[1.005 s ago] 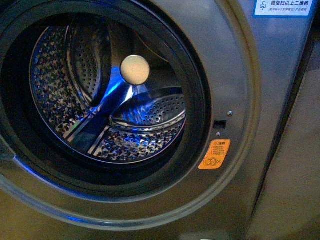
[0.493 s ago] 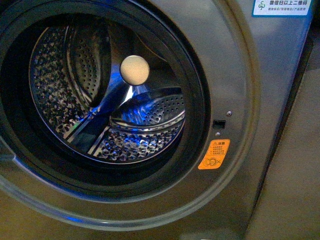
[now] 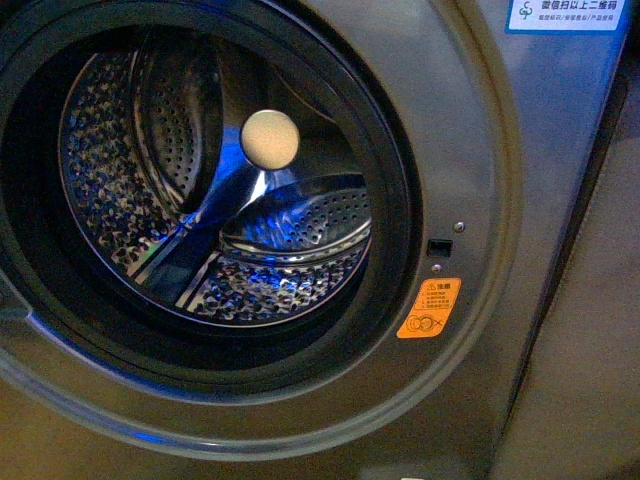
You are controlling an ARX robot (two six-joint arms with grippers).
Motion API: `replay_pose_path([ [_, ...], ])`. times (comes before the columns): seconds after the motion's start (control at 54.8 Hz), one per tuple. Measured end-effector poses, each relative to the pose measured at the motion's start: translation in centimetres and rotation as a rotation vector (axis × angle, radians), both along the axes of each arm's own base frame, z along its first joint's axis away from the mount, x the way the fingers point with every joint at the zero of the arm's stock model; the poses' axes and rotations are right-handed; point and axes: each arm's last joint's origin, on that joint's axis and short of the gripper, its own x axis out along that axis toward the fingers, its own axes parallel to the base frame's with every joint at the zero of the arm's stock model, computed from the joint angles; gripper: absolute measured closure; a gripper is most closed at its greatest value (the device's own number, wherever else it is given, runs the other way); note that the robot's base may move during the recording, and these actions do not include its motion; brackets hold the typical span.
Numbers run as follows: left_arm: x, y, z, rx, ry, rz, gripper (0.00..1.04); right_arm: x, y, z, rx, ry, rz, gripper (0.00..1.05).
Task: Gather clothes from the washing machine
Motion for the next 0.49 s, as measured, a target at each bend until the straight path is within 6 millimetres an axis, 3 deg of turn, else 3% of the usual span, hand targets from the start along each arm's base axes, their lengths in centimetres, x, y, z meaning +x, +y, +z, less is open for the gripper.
replay_pose_path([
  [0.164,0.0,0.0,0.0,0.000,0.000,0.001,0.07,1.7,5.3,-8.2,0.196,0.182,0.096,0.58],
  [0.237,0.0,0.0,0.0,-0.001,-0.001,0.000,0.07,2.0,6.9,-10.8,0.272,0.243,0.101,0.40],
  [0.42,0.0,0.0,0.0,-0.001,-0.001,0.000,0.07,2.4,8.1,-12.1,0.355,0.275,0.094,0.06],
  [0.493,0.0,0.0,0.0,-0.001,-0.001,0.000,0.07,2.3,8.2,-12.1,0.402,0.265,0.084,0.08],
])
